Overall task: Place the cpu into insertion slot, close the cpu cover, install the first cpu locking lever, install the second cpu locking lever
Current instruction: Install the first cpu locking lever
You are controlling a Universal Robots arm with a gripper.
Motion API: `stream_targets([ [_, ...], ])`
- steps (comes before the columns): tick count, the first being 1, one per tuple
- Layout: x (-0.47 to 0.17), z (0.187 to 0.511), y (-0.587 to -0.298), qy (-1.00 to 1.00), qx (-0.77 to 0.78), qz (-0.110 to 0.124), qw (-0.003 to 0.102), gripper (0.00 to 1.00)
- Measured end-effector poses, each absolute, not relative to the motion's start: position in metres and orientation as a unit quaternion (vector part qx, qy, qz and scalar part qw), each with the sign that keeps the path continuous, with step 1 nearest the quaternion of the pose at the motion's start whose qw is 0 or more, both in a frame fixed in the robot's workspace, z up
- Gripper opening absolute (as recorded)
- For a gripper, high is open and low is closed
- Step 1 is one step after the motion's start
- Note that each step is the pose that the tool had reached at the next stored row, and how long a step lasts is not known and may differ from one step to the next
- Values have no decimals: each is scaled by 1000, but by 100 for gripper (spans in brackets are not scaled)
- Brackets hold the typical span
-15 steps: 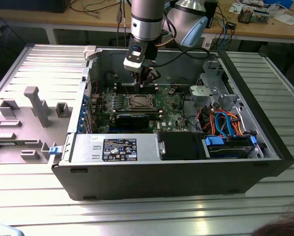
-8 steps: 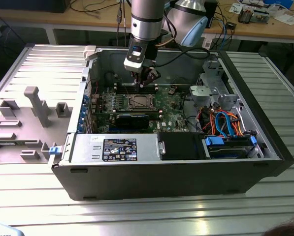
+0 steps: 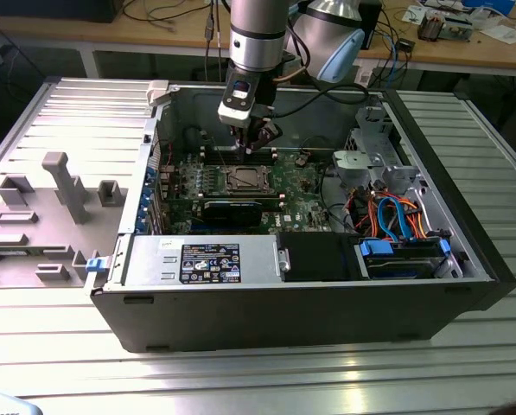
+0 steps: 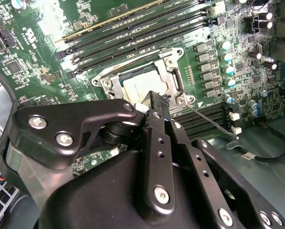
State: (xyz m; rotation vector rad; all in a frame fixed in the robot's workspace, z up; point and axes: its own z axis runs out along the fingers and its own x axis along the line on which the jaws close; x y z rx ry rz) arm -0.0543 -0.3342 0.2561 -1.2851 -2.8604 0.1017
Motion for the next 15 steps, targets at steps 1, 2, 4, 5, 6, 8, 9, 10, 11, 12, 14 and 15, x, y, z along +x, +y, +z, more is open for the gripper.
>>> stream_targets([
  [1, -54, 256, -334, -912, -409, 32, 2, 11],
  [2, -54, 256, -334, -912, -408, 32, 2, 11],
  [4, -54, 256, -334, -913, -407, 32, 2, 11],
  [5, -54, 256, -334, -913, -407, 32, 2, 11],
  [6, -54, 256, -334, -913, -406, 32, 2, 11],
  [8, -54, 256, -334, -914, -405, 32, 2, 11],
  [9, -54, 256, -334, -914, -405, 32, 2, 11],
  [10, -54, 256, -334, -914, -404, 32, 2, 11],
  [11, -54, 256, -334, -914, -404, 32, 2, 11],
  [12, -54, 256, -334, -914, -403, 32, 2, 11],
  [14, -54, 256, -334, -915, -402, 32, 2, 11],
  [15, -54, 256, -334, -916, -401, 32, 2, 11],
])
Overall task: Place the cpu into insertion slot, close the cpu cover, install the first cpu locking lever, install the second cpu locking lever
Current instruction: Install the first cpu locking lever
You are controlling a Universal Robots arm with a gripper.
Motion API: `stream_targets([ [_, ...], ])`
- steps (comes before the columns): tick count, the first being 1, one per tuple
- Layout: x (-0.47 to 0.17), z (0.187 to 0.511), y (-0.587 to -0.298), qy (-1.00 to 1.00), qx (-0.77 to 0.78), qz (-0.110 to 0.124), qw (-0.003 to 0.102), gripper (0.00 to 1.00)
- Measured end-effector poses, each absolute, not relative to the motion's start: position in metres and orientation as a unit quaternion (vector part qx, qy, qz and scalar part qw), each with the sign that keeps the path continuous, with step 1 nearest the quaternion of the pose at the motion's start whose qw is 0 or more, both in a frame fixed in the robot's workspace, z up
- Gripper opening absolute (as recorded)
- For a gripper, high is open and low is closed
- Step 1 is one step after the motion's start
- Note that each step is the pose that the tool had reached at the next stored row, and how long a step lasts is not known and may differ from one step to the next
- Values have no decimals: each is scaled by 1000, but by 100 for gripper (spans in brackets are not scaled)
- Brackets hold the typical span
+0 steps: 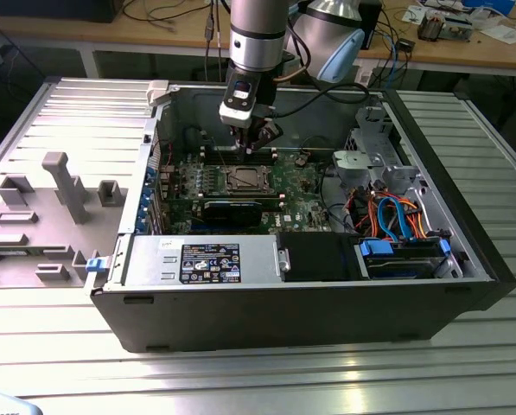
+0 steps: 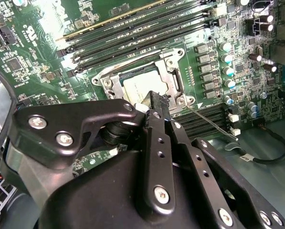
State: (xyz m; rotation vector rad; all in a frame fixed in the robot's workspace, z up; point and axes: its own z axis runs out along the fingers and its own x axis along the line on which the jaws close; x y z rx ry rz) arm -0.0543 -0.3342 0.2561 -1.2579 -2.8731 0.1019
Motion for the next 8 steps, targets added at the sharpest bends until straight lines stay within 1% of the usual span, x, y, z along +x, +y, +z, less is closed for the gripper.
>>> stream_targets([
  [8, -54, 256, -334, -918, -396, 32, 2, 11],
])
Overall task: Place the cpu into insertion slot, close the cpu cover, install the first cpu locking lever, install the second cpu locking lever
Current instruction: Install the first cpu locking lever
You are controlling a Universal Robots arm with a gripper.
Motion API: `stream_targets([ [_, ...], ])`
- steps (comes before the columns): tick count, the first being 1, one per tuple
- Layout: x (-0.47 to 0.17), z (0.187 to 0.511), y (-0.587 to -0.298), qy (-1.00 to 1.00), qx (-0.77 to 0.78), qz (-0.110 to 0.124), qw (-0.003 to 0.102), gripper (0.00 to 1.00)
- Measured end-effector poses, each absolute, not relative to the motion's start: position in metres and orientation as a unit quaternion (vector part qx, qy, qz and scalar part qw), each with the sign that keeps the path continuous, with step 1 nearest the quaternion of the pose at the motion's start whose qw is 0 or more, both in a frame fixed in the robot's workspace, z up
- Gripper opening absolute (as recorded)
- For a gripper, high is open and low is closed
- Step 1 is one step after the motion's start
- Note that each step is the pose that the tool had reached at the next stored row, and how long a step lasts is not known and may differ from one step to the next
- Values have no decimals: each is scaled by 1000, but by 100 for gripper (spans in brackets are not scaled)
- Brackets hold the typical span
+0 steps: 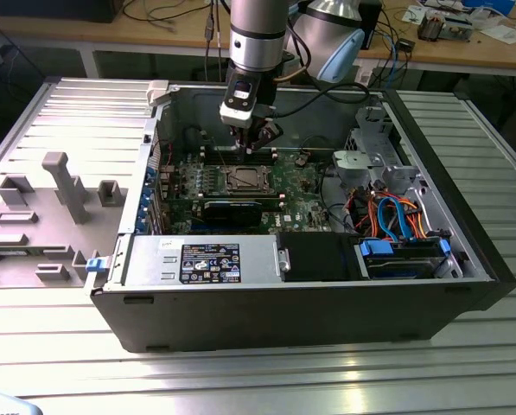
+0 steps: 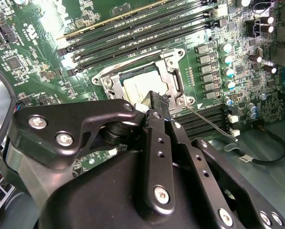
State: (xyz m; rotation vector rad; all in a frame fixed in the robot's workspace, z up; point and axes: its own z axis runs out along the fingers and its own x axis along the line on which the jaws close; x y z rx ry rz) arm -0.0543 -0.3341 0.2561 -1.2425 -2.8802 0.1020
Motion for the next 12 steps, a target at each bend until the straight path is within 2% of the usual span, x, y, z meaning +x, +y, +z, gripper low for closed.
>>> stream_targets([
  [12, -54, 256, -334, -921, -389, 32, 1, 11],
])
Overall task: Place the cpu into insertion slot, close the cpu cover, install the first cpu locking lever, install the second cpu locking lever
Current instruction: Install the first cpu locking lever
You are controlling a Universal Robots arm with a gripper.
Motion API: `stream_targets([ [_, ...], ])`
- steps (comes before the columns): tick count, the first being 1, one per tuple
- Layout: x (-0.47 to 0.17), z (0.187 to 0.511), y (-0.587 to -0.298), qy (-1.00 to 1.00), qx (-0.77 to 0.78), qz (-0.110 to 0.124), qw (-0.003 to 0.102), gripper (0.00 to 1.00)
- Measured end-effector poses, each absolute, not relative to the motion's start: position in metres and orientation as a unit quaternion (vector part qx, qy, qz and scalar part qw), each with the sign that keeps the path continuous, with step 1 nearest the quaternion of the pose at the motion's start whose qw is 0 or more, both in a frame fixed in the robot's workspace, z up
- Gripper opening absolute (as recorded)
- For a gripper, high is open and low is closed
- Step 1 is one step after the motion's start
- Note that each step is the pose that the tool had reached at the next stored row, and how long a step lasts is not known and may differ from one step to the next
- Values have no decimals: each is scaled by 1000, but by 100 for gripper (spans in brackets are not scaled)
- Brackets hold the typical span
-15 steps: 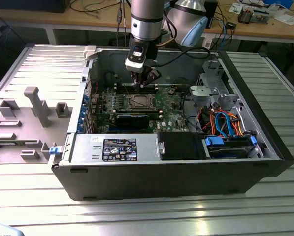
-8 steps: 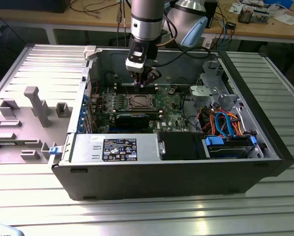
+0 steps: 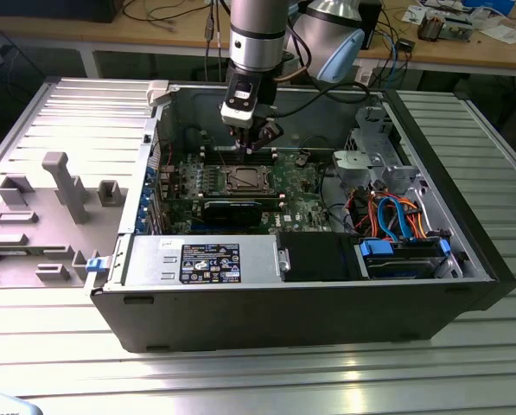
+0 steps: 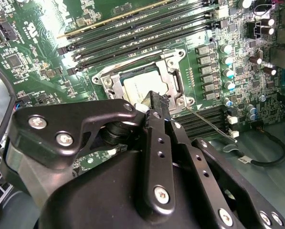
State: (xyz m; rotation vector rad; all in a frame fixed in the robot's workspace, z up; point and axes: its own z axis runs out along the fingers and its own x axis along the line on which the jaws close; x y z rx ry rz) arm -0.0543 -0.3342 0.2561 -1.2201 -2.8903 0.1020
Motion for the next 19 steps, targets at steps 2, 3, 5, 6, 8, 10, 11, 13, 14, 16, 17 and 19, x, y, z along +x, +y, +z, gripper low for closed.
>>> stream_targets([
  [2, -54, 256, -334, -922, -387, 33, 1, 11],
  [3, -54, 256, -334, -922, -386, 32, 1, 11],
  [5, -54, 256, -334, -922, -385, 32, 1, 11],
  [6, -54, 256, -334, -923, -384, 32, 1, 11],
  [8, -54, 256, -334, -923, -383, 32, 1, 11],
  [10, -54, 256, -334, -924, -382, 33, 1, 11],
  [11, -54, 256, -334, -924, -381, 33, 1, 11],
  [13, -54, 256, -334, -925, -379, 33, 1, 11],
  [14, -54, 256, -334, -925, -378, 33, 1, 11],
  [16, -54, 256, -334, -925, -377, 33, 1, 11],
  [17, -54, 256, -334, -926, -377, 33, 1, 11],
  [19, -54, 256, -334, -926, -376, 32, 1, 11],
])
